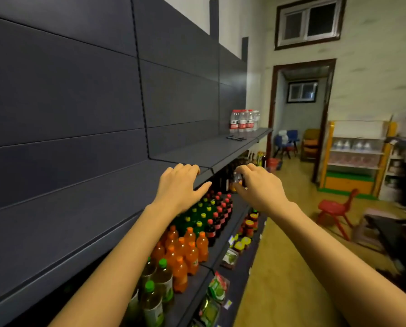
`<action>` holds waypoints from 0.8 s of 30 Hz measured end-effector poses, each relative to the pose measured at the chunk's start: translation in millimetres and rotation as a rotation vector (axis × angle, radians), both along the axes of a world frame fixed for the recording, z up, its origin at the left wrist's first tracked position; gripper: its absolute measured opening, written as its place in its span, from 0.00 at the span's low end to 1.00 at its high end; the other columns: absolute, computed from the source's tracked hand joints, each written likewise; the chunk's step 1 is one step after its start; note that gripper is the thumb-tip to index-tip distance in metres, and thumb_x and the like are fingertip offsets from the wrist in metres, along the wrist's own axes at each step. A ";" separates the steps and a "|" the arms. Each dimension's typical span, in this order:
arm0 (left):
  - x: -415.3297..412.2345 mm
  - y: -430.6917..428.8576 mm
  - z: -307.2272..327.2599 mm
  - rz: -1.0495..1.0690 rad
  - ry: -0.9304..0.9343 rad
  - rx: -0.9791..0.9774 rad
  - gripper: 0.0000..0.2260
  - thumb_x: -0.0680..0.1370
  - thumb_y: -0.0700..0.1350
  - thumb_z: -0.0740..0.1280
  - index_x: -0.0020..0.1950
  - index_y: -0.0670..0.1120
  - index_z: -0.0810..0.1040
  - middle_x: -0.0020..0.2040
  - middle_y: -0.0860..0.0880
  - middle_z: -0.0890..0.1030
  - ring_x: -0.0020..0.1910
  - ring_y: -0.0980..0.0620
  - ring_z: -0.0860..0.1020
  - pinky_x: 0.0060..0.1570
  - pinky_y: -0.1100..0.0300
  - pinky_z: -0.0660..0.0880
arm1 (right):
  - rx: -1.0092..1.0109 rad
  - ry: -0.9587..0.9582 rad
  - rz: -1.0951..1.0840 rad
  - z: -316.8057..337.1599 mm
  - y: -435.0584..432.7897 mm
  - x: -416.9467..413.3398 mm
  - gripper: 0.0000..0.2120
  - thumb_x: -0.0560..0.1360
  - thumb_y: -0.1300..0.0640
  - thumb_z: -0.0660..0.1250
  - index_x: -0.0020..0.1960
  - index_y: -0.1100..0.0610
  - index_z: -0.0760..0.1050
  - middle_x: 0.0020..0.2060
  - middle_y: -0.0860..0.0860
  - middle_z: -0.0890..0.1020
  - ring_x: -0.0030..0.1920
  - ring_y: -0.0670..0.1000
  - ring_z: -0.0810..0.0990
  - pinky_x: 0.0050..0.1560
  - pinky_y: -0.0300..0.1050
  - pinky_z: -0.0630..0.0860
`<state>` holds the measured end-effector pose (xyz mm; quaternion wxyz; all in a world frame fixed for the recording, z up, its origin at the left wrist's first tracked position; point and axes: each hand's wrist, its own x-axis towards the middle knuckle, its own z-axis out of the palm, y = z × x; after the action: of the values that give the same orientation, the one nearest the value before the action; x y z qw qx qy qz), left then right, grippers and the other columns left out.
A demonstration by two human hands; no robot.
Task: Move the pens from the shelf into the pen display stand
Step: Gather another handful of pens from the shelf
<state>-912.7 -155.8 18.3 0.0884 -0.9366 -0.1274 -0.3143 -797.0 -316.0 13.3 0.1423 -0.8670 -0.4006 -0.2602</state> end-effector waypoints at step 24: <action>426.6 9.1 -7.9 -0.139 0.066 -0.012 0.20 0.79 0.61 0.56 0.55 0.46 0.74 0.50 0.49 0.79 0.53 0.49 0.75 0.50 0.55 0.69 | 0.011 -0.028 -0.270 -16.2 -15.7 385.8 0.18 0.79 0.46 0.59 0.65 0.52 0.70 0.59 0.50 0.76 0.58 0.53 0.76 0.50 0.47 0.77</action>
<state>-486.1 -146.7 10.3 0.0649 -0.9536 -0.0607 -0.2878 -411.2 -331.7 -2.9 0.1051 -0.9085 -0.2810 -0.2909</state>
